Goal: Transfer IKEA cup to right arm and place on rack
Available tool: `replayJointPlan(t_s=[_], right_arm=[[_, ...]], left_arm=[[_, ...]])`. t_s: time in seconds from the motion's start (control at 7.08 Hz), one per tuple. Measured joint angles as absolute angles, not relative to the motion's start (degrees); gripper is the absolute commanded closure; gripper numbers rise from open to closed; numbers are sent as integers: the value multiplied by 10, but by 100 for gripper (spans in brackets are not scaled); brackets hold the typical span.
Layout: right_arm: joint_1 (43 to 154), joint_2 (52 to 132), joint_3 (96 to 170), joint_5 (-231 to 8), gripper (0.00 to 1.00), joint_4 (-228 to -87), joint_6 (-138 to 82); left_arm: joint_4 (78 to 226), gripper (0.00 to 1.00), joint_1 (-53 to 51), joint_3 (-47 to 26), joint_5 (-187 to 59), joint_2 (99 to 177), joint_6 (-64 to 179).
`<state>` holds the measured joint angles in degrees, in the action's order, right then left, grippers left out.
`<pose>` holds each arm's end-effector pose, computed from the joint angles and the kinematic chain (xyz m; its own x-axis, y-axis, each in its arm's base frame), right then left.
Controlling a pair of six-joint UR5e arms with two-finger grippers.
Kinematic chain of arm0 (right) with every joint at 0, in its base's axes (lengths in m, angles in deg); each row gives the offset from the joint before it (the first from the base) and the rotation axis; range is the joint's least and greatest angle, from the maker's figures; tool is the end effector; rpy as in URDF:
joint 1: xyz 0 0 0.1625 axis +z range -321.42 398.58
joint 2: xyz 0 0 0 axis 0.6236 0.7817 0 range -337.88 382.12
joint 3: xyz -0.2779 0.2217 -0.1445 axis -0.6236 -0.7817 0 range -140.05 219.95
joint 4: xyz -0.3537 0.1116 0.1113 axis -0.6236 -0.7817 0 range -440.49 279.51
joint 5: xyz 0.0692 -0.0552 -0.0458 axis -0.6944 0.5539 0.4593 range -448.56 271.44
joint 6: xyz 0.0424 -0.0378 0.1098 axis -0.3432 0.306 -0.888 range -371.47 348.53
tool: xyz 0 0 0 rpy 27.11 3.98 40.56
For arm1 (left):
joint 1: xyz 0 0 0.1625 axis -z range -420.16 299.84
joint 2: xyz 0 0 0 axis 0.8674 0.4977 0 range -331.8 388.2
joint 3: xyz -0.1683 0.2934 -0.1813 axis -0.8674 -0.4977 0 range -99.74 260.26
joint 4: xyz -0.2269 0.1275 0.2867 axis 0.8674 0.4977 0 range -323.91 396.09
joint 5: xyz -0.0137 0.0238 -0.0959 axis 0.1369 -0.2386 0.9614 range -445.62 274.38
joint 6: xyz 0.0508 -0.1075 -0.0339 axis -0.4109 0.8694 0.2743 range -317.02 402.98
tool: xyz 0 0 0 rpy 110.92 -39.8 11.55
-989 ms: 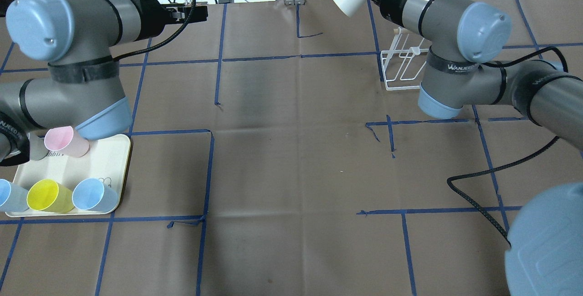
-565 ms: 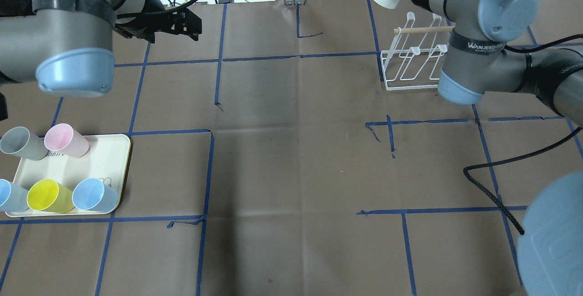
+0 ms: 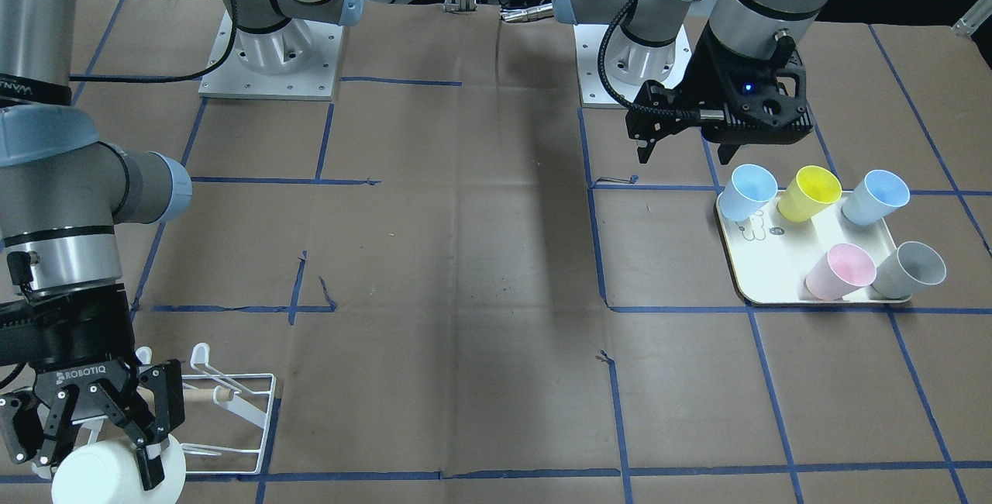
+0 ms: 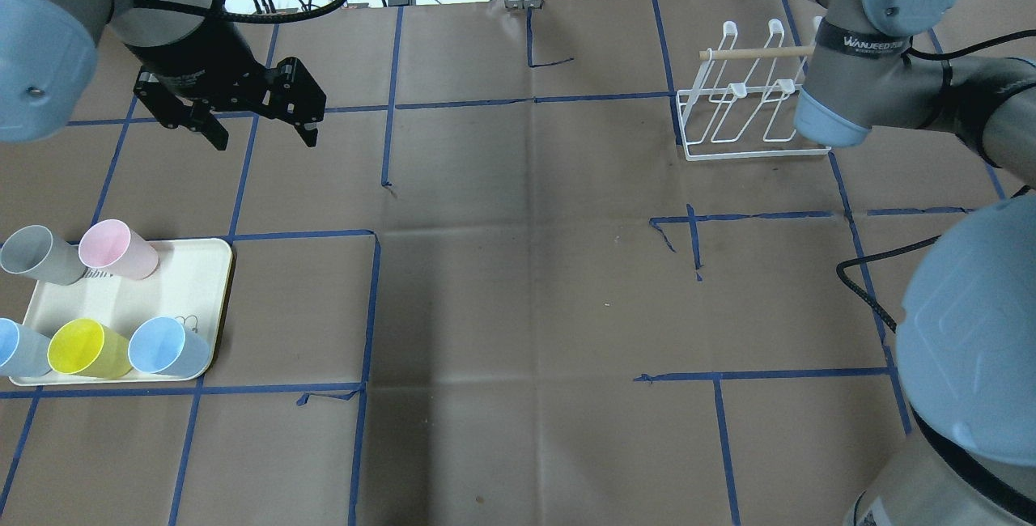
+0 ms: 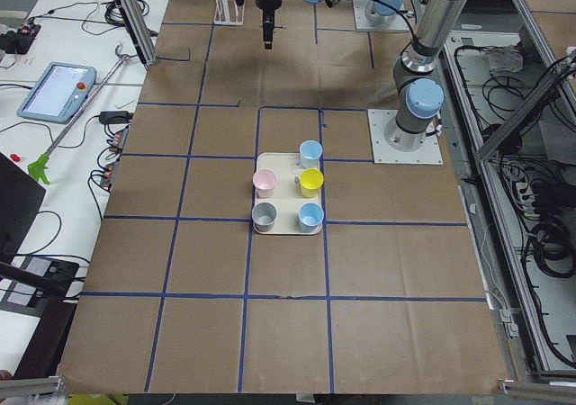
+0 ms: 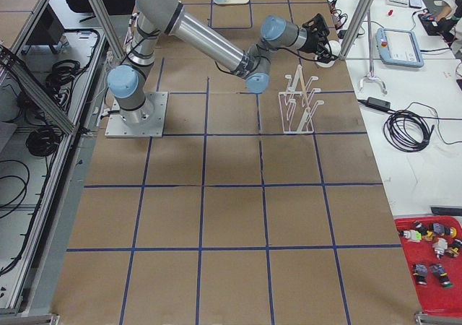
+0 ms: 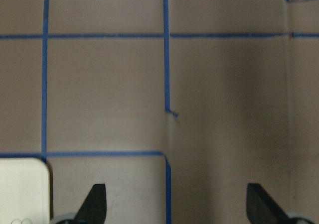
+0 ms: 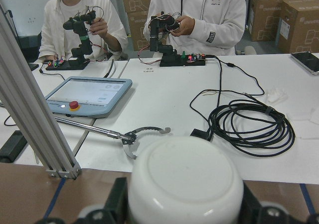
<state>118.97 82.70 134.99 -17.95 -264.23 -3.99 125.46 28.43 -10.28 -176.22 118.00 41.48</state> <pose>0.0652 -0.6595 0.3171 -0.9805 -0.1884 -0.0563 -0.0427 0.4832 -0.8745 -0.1206 -0.4657 0.4210 -0.9999 0.0014 -0.0105 0.0015 1.0000 -0.0049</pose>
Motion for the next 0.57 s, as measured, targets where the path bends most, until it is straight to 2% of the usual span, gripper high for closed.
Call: replayJointPlan(t_s=[0.57], right_arm=[[1187, 813, 1368, -174, 77, -2643, 17]], left_arm=[[1265, 0, 238, -139, -1764, 1159, 362]])
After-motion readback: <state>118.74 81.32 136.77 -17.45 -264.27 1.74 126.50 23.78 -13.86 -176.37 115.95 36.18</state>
